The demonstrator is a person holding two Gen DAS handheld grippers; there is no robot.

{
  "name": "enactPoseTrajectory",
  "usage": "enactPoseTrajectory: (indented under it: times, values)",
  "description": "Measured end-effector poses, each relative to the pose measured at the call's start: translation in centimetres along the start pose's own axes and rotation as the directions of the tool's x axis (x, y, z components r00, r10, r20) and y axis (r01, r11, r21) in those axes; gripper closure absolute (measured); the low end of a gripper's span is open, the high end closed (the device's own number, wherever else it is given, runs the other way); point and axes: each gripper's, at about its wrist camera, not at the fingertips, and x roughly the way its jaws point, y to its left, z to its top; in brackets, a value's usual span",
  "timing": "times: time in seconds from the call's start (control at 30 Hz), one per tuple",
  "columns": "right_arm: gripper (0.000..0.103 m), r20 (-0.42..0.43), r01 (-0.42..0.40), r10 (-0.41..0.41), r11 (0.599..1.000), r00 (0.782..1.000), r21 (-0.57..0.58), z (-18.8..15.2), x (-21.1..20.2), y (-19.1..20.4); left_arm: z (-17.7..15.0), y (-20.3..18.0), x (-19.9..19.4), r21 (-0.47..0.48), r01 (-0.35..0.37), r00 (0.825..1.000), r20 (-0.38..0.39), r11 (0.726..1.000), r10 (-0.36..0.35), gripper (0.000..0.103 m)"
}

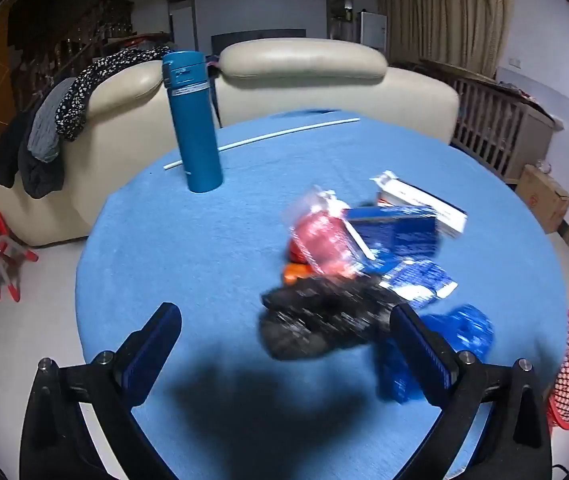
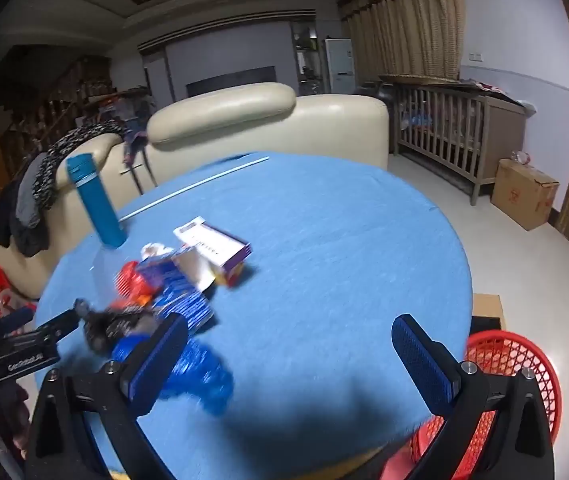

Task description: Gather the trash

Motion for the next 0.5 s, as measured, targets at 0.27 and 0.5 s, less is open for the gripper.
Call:
enactPoseTrajectory:
  times: [0.27,0.5]
  values:
    - [0.0,0.022,-0.031,0.03,0.999,0.999,0.022,-2.4,-2.8,0.3,-1.7,-1.8,-2.0,0.006,0.042,0.999,0.005,0.999,-0.042,0.0]
    - [0.0,0.037,-0.037,0.036,0.999,0.999,0.021,-2.7,-3.3,0.4,-2.0,-2.5,-2.6,0.018,0.048,0.999,0.004,0.999,-0.048,0.0]
